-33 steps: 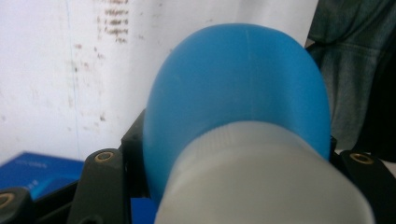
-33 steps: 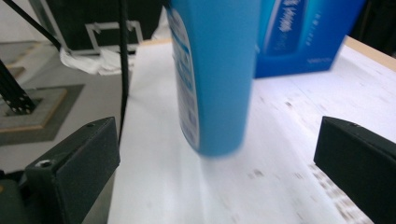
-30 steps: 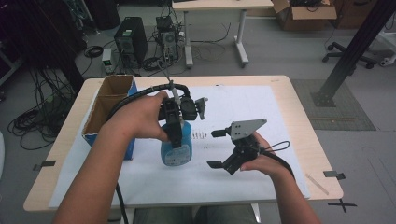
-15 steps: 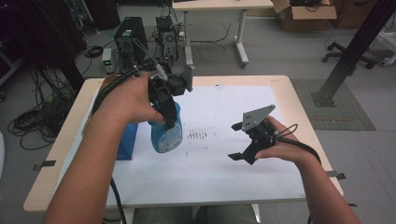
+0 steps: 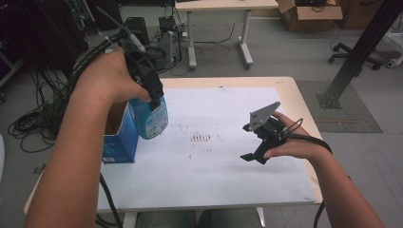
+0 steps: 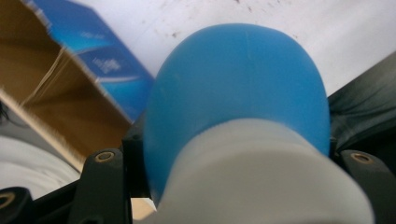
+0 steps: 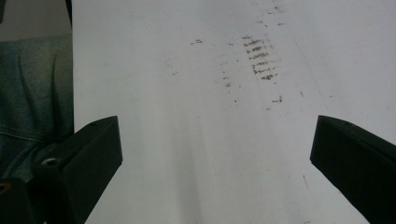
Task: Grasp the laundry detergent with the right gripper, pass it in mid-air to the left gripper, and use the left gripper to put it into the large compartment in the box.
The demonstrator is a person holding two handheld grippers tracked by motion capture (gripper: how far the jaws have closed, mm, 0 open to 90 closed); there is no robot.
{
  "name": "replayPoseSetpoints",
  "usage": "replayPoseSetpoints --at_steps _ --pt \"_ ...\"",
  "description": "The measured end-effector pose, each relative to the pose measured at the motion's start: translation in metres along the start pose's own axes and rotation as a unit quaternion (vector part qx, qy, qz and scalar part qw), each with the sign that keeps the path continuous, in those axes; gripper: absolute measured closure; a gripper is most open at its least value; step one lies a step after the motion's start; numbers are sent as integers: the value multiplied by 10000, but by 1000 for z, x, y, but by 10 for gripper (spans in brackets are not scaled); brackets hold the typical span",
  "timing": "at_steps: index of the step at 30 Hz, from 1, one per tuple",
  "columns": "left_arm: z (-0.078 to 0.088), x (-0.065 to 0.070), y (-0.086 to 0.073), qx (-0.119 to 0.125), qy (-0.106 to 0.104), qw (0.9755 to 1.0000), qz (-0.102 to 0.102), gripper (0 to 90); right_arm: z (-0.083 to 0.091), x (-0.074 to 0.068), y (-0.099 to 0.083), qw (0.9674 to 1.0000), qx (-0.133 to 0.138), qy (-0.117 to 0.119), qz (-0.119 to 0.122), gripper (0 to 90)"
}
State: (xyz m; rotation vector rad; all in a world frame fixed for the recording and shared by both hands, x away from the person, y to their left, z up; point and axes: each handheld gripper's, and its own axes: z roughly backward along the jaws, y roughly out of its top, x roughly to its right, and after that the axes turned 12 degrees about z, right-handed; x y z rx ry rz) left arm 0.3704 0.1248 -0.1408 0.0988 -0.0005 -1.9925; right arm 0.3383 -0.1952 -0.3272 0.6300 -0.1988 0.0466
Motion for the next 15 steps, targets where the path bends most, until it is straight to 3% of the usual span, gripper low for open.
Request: replayPoseSetpoints --at_steps 6,9,15 --pt "20 -22 -4 99 -198 9980 593 391 2 -1 -3 10000 -18 -19 15 24" --pt "27 -30 -6 163 -193 9962 829 391 3 -2 -4 10000 -30 -29 -4 24" --pt "35 -52 -12 285 -242 9903 1338 391 11 -4 -5 9999 82 -92 -34 24"
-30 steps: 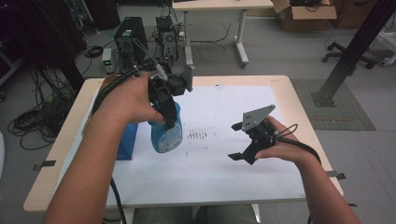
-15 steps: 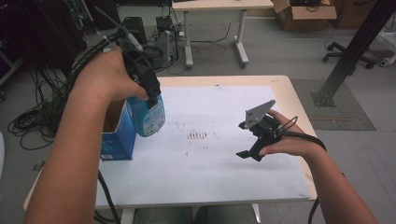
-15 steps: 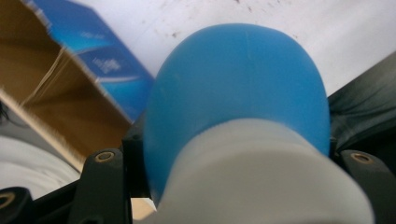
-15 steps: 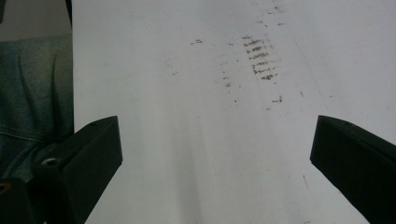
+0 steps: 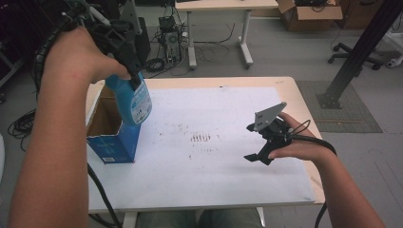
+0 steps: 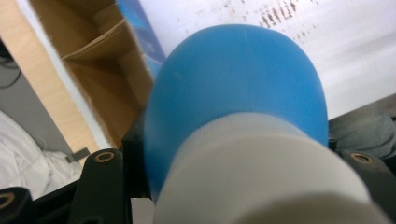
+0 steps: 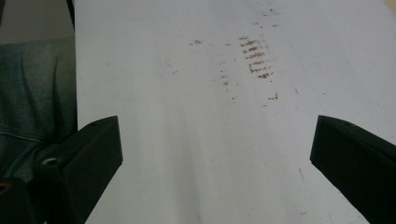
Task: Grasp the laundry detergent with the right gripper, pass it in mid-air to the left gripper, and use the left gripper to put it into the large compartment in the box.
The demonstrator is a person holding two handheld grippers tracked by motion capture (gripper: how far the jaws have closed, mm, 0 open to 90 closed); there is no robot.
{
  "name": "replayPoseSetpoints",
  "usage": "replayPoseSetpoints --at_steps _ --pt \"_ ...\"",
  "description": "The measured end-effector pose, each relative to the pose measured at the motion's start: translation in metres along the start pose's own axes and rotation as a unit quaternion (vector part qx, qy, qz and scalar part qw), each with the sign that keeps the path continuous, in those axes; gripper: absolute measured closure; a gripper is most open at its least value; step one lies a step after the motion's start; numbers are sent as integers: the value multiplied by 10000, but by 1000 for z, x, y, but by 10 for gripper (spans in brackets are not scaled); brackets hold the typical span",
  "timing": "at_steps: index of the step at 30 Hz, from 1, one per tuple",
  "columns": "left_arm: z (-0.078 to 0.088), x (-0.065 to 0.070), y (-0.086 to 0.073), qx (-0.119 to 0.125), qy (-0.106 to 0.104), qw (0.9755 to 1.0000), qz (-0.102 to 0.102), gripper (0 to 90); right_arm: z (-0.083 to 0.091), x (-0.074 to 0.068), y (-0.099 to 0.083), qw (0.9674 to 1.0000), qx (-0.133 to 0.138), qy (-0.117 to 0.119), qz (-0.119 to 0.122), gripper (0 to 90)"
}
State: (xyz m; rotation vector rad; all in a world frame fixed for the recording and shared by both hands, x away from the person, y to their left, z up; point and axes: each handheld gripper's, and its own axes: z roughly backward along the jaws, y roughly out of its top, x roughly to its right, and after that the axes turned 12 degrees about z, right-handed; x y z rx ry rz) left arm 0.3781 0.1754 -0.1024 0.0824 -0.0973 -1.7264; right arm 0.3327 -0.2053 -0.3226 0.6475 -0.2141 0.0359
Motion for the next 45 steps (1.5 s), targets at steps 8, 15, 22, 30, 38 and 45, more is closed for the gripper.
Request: replayPoseSetpoints --at_steps 8,15,22,30,38,45 --pt "5 -31 3 -9 -42 9983 584 391 2 -1 0 10000 -16 -5 5 24" --pt "4 -58 5 24 -18 9940 1096 391 -5 -2 -2 10000 -74 45 -24 25" --pt "2 -75 6 31 -14 9904 1385 391 -6 0 -3 10000 -73 44 -45 25" --pt "-13 -91 11 -42 112 9861 1659 391 -9 1 -6 9999 -49 68 -133 25" --pt "-27 -99 13 -70 103 9843 1762 390 -11 1 -8 9998 -83 64 -154 24" --pt "-40 -101 14 -116 47 9845 1752 390 -13 1 -8 9998 -88 81 -137 25"
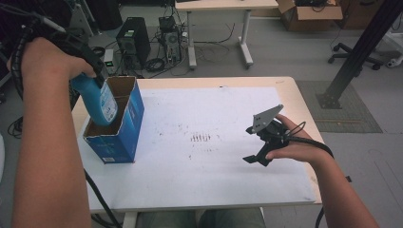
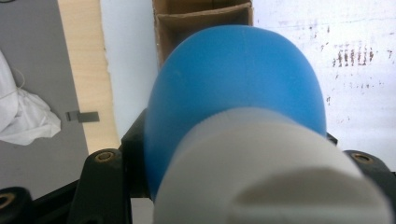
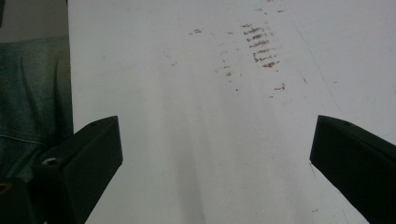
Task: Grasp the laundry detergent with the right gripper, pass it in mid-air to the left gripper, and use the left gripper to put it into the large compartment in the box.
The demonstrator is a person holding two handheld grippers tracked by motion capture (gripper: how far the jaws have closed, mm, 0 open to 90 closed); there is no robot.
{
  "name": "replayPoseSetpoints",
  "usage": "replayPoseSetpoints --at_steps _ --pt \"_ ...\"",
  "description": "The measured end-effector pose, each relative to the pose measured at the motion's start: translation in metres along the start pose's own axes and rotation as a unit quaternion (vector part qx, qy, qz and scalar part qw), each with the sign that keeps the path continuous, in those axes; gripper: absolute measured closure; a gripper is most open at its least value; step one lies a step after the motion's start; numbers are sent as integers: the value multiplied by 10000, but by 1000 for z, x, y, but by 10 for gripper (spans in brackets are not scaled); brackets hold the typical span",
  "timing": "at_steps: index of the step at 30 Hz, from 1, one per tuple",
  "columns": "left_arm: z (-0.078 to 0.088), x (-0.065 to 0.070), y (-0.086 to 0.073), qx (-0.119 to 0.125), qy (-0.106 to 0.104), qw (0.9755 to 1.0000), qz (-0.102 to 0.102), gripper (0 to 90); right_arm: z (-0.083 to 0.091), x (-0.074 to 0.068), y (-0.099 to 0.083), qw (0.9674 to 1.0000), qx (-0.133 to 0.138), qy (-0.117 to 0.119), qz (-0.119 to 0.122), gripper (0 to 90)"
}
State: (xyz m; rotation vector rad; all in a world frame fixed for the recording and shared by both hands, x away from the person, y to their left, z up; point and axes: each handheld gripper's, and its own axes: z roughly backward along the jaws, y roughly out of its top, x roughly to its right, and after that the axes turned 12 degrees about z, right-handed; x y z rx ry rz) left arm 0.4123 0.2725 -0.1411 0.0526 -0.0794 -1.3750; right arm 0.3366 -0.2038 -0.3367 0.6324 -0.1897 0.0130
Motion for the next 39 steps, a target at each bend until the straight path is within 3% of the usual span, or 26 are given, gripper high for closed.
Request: replayPoseSetpoints --at_steps 24,39 --pt "-71 -11 5 -236 -42 9997 66 391 -5 -1 6 10000 -23 45 50 25" --pt "-105 -8 6 -324 6 9995 22 390 -10 -1 4 10000 -8 81 31 25"
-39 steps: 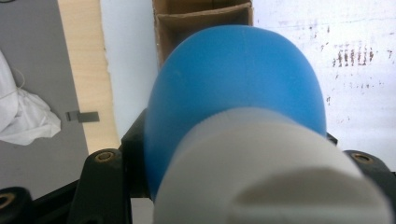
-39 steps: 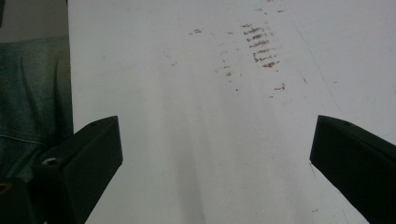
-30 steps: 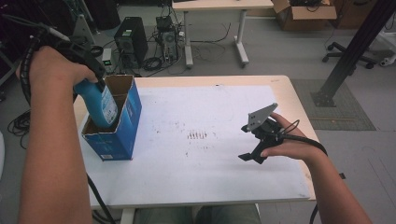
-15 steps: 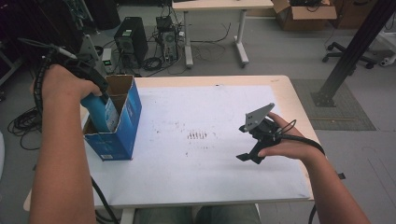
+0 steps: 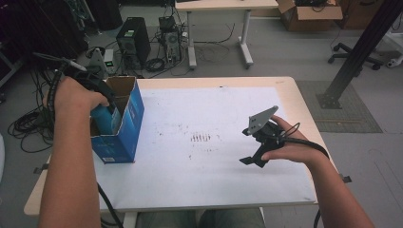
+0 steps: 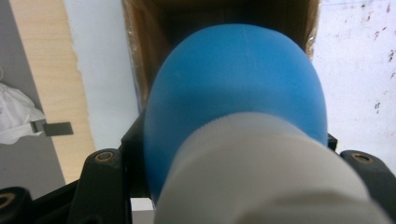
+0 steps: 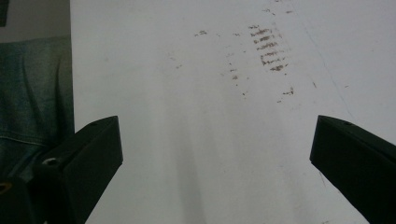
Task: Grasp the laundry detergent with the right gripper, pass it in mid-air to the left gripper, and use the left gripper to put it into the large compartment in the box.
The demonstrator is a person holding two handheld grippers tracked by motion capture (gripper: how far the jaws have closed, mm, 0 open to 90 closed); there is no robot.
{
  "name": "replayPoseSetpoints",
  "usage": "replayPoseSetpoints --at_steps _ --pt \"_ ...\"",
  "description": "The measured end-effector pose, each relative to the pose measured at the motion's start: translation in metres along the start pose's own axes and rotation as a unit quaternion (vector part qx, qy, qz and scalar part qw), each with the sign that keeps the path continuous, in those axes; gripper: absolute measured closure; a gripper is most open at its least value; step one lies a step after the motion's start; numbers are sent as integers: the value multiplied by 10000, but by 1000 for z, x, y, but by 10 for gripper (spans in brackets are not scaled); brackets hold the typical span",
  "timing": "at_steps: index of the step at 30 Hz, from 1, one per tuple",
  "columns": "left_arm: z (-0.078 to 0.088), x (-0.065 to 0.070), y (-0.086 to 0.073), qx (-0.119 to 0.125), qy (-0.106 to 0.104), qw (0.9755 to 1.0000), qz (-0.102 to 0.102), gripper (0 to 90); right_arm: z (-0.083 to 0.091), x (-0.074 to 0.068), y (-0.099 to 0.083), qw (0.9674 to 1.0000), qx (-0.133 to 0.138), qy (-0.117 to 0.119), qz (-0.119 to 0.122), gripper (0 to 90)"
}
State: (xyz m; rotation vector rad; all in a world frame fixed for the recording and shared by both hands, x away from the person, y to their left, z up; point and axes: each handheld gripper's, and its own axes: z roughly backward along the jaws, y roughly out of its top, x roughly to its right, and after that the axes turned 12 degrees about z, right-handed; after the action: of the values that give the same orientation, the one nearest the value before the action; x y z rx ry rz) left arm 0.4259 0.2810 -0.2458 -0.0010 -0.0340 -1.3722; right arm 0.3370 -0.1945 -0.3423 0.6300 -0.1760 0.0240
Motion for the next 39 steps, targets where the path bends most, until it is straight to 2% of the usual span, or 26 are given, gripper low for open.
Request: replayPoseSetpoints --at_steps 18,39 --pt "-36 1 -2 -116 45 9999 -51 390 -4 -3 0 10000 13 -13 58 26" --pt "-57 2 0 -226 76 9997 -111 390 -3 -6 -2 10000 16 -41 57 25"
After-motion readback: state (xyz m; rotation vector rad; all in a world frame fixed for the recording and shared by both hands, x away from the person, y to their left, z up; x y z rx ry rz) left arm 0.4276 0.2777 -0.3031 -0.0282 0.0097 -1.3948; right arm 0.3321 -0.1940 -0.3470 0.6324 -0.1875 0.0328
